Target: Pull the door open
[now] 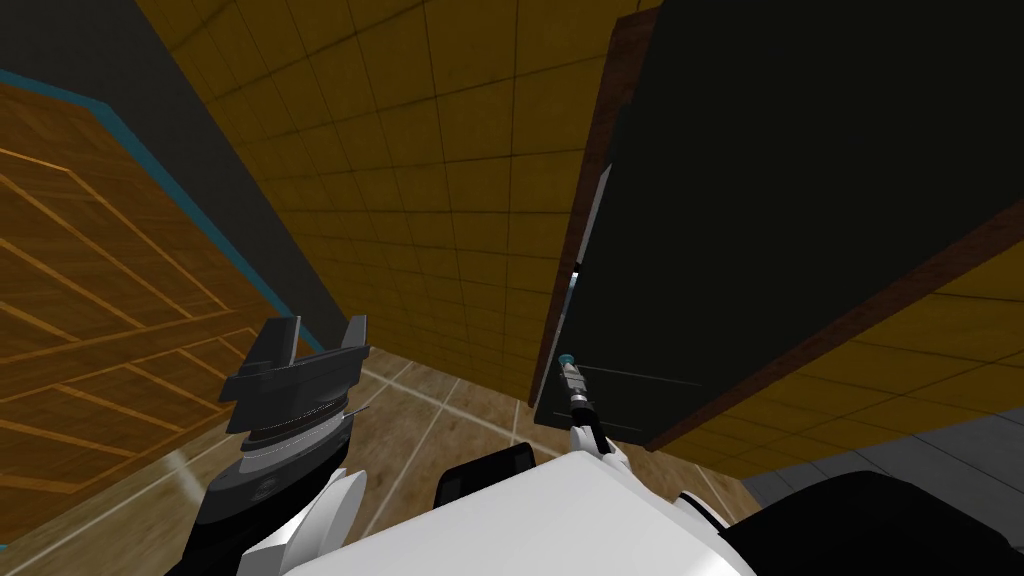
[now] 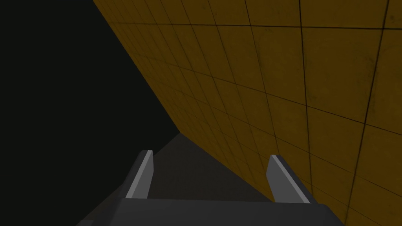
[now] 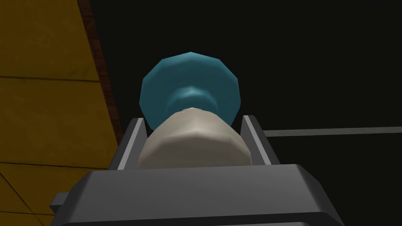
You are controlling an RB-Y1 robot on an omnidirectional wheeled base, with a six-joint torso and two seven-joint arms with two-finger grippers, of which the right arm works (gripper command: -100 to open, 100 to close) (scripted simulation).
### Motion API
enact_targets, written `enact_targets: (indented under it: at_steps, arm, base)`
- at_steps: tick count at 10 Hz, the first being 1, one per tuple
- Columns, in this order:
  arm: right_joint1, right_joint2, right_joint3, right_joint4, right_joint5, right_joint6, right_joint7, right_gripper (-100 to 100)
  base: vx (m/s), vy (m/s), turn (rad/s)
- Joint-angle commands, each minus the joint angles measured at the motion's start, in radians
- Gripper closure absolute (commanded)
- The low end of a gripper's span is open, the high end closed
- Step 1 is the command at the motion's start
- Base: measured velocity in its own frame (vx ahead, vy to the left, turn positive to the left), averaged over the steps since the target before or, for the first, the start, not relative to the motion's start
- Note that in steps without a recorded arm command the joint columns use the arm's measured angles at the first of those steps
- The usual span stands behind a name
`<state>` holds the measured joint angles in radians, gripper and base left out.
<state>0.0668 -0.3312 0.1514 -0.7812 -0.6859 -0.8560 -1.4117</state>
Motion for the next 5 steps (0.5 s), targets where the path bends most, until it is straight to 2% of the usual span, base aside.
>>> enact_targets:
  at_steps: [1,2,3,5]
  arm:
    - [-0.001,0.002,0.001,-0.002,0.000,-0.002,-0.001,100]
    - [0.009,-0.015,0.021,-0.006,0.007,-0.006,-0.024,100]
    - [0.011,-0.019,0.026,-0.008,0.009,-0.008,-0.030,100]
    - [0.024,-0.040,0.054,-0.017,0.020,-0.016,-0.063,100]
  base:
    - [0.000,0.000,0.000]
    - [-0.152,-0.018,0.094]
    - [-0.233,-0.027,0.121]
    - [-0.223,-0.030,0.103]
